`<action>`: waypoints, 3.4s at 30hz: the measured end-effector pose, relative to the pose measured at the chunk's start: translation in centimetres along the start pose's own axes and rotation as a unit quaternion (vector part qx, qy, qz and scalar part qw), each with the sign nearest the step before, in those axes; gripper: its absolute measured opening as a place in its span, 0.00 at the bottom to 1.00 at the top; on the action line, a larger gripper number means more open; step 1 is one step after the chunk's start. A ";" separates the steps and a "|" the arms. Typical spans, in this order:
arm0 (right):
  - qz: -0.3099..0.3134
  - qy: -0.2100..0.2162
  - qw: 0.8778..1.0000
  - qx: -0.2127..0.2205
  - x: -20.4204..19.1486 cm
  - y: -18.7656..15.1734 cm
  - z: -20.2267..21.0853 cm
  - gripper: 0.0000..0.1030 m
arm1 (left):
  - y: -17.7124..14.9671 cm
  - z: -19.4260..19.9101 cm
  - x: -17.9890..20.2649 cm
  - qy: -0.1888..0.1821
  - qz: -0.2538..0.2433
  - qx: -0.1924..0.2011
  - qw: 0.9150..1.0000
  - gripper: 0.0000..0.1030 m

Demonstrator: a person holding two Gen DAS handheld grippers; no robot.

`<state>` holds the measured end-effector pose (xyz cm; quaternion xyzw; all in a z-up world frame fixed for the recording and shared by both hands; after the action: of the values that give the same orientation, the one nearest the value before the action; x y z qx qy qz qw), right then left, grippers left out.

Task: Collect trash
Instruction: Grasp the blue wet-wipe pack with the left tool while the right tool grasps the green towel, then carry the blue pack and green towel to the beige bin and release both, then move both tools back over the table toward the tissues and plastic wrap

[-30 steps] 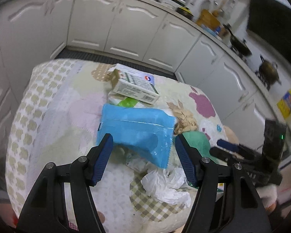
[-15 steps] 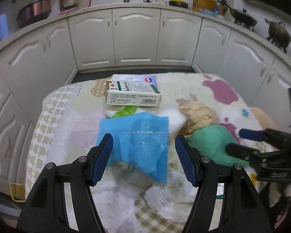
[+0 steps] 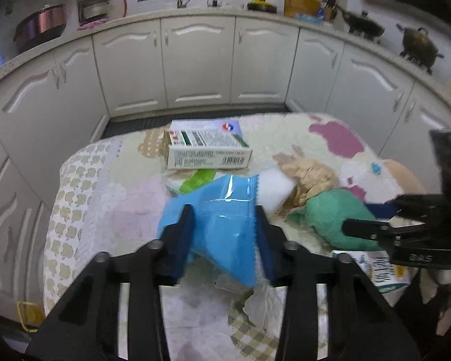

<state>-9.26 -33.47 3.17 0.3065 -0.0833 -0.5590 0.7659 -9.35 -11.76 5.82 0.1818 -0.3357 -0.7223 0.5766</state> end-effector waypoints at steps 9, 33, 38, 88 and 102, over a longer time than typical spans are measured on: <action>0.034 -0.016 0.999 0.038 -1.3 0.3 2.7 0.15 | 0.8 3.1 -4.0 -0.046 0.076 0.013 0.996 0.20; 0.004 -0.038 0.991 0.129 1.1 -0.5 12.0 0.14 | 4.0 9.2 1.8 -0.128 0.058 0.067 0.988 0.08; -0.015 -0.052 0.989 0.136 3.2 -1.5 13.5 0.14 | 4.6 8.3 5.5 -0.153 0.039 0.057 0.986 0.08; -0.226 -0.218 0.945 0.092 22.8 -13.5 16.6 0.37 | 1.8 -7.6 32.4 -0.214 -0.038 -0.079 0.973 0.40; -0.199 -0.212 0.951 0.107 19.4 -11.5 16.8 0.41 | 1.6 -4.9 29.6 -0.176 -0.043 -0.056 0.982 0.40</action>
<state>-19.46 -59.51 5.92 0.2713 -0.2404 -0.7400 0.5665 -12.96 -41.53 7.11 0.0333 -0.3826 -0.7847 0.4865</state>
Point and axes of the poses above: each gripper's, at about its wrist camera, not at the fingertips, and z roughly against the way its jaws point, x to its right, y to its top, the point moved 3 cm from there along -z, roughly the way its jaws point, and after that the axes turned 4 degrees about z, right-handed, at the moved point
